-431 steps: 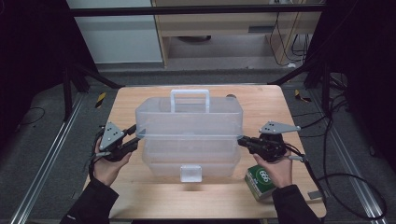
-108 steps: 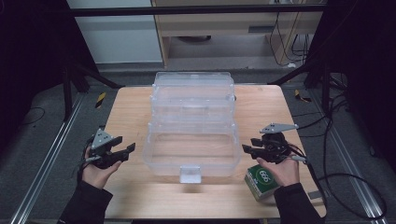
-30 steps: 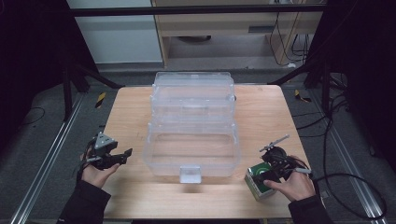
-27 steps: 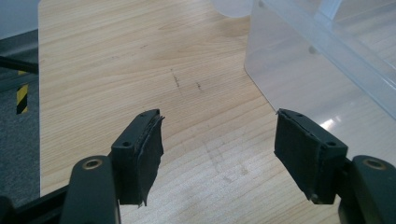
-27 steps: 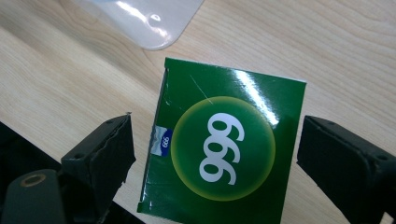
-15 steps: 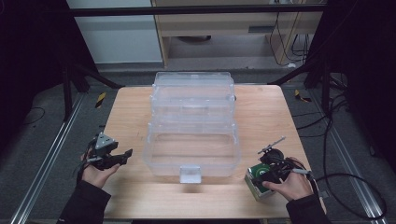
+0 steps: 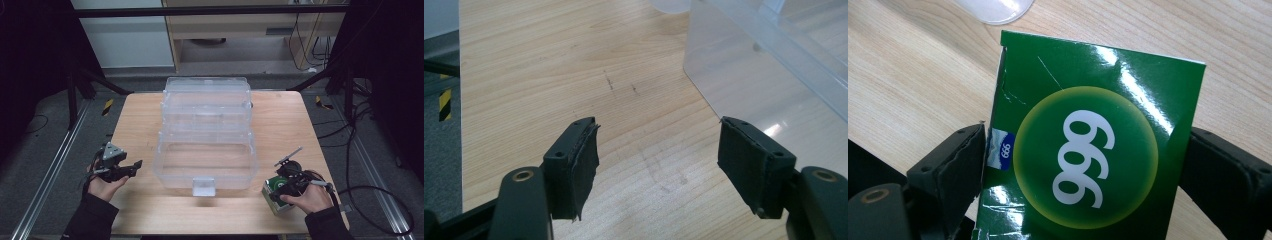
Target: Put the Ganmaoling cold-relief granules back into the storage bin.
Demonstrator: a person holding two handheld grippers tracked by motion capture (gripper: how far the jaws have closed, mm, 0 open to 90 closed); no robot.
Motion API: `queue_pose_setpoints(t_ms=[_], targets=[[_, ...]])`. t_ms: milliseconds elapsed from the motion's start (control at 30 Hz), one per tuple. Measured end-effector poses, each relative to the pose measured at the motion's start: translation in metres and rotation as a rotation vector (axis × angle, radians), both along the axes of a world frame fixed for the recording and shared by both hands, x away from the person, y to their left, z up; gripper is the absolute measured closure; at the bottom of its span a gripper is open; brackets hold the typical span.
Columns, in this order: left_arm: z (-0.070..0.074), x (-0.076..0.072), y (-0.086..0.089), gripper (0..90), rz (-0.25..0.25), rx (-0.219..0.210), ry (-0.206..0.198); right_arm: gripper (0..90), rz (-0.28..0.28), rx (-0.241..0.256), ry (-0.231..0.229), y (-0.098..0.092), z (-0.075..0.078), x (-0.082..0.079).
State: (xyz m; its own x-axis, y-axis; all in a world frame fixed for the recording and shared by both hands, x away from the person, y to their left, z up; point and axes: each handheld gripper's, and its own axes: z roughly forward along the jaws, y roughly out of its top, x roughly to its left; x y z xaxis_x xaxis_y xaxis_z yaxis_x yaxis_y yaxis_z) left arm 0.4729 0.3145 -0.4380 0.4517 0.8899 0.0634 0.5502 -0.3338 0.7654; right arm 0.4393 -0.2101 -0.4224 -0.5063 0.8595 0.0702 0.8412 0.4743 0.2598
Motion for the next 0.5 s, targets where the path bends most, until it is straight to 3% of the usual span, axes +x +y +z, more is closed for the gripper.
queue_pose_setpoints(t_ms=[500], targets=[[-0.0004,0.0001,-0.0003,31.6,-0.002,-0.001,0.003,15.2,-0.019,-0.026,0.051,0.0022,0.0012,0.0032]])
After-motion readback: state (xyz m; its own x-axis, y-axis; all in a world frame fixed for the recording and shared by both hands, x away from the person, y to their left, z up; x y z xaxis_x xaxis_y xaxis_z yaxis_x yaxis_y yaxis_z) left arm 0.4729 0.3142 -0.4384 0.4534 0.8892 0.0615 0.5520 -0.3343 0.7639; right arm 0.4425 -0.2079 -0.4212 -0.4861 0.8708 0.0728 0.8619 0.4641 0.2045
